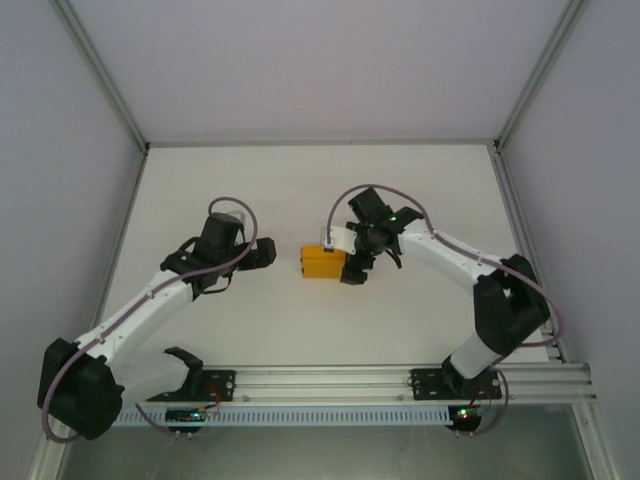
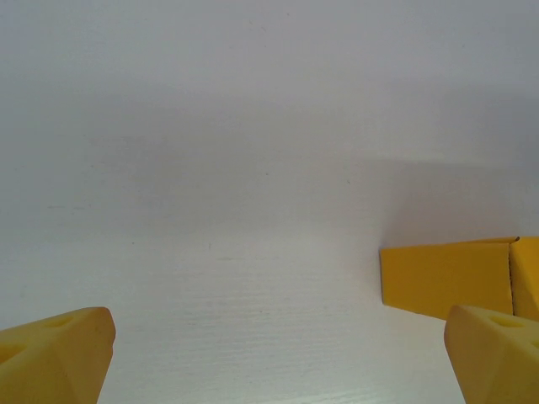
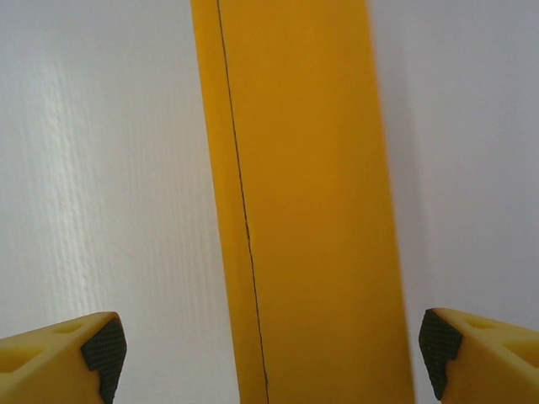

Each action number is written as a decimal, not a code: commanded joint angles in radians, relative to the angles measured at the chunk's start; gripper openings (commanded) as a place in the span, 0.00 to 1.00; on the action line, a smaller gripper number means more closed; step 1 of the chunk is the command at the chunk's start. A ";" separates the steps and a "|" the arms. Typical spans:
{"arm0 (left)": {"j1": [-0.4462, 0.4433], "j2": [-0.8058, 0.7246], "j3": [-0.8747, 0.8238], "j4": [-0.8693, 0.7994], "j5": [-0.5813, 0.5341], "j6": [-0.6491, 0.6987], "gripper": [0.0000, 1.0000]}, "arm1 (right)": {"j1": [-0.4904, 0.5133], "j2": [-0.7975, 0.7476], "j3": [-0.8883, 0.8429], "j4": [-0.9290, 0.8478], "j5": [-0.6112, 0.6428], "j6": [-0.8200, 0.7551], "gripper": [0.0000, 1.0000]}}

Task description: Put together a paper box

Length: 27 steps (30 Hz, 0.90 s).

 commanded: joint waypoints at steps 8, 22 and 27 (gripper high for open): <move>0.009 -0.041 -0.032 -0.016 -0.035 -0.026 1.00 | 0.073 0.052 -0.010 0.160 0.295 -0.004 0.67; 0.014 -0.097 -0.064 -0.017 -0.063 -0.027 0.99 | 0.263 0.161 0.023 0.112 1.044 0.581 0.52; 0.016 -0.096 -0.063 -0.014 -0.059 -0.025 0.99 | 0.363 0.321 0.214 -0.206 1.150 0.888 0.56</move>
